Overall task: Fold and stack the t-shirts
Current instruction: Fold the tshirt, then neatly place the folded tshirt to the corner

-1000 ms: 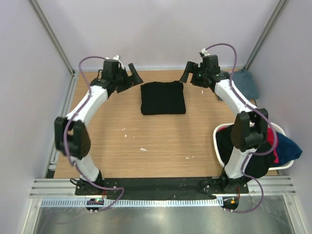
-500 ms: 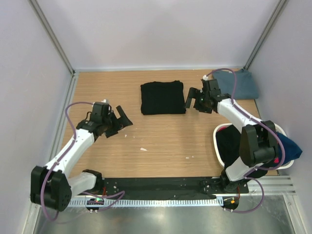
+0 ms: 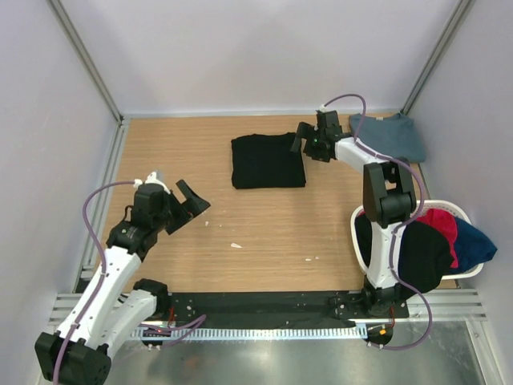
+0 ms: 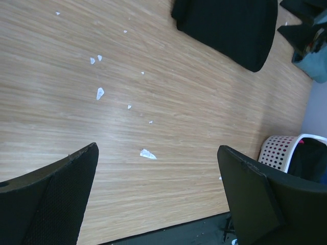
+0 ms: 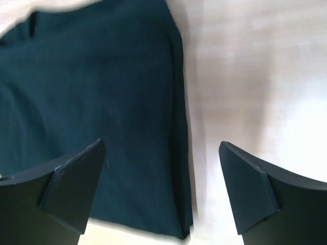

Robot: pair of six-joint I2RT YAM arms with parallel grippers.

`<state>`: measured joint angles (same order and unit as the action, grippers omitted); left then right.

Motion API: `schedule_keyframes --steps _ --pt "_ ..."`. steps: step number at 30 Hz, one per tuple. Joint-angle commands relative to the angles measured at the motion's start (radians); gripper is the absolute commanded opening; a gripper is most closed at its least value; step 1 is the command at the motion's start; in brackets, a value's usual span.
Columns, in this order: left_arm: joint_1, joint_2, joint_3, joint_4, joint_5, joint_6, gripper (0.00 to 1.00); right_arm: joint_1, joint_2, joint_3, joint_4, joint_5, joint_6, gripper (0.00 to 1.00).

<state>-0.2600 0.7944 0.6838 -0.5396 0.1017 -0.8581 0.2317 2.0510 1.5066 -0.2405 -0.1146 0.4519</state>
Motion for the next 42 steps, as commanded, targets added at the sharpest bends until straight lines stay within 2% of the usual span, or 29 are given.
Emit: schedule_keyframes --steps 1,3,7,11,18,23,26,27,29,30,34,42 --pt "-0.001 -0.018 -0.012 -0.065 -0.020 0.019 1.00 0.003 0.064 0.156 0.005 0.000 -0.015 1.00" --pt "-0.001 -0.017 -0.027 -0.069 -0.008 0.019 1.00 0.004 0.089 0.199 -0.019 -0.010 -0.022 1.00" --pt "-0.001 0.018 -0.030 -0.069 0.006 0.024 1.00 0.006 0.118 0.182 -0.010 -0.003 -0.032 0.99" --pt "-0.001 0.046 -0.017 -0.066 0.004 0.028 1.00 0.017 0.150 0.182 -0.040 -0.019 -0.032 0.93" --pt "-0.001 0.068 -0.010 -0.059 0.001 0.027 1.00 0.031 0.156 0.090 -0.029 0.043 -0.022 0.80" --pt "-0.001 0.083 -0.007 -0.051 0.000 0.028 1.00 0.031 0.178 0.084 -0.005 -0.009 0.005 0.58" --pt "-0.001 0.097 -0.001 -0.051 0.001 0.028 1.00 0.031 0.189 0.083 0.004 -0.019 0.018 0.38" --pt "-0.001 0.098 0.000 -0.049 0.003 0.028 1.00 0.031 0.190 0.083 0.004 -0.016 0.016 0.27" --pt "-0.001 0.101 0.002 -0.046 0.004 0.031 1.00 0.029 0.193 0.102 -0.017 0.009 -0.001 0.14" --pt "-0.001 0.103 0.003 -0.045 0.001 0.033 1.00 0.023 0.192 0.112 -0.028 0.016 -0.015 0.03" --pt "-0.001 0.114 0.017 -0.045 -0.002 0.047 1.00 -0.005 0.181 0.208 -0.129 0.084 -0.085 0.01" --pt "-0.001 0.172 0.065 -0.040 -0.011 0.082 1.00 -0.077 0.230 0.612 -0.399 0.171 -0.352 0.01"
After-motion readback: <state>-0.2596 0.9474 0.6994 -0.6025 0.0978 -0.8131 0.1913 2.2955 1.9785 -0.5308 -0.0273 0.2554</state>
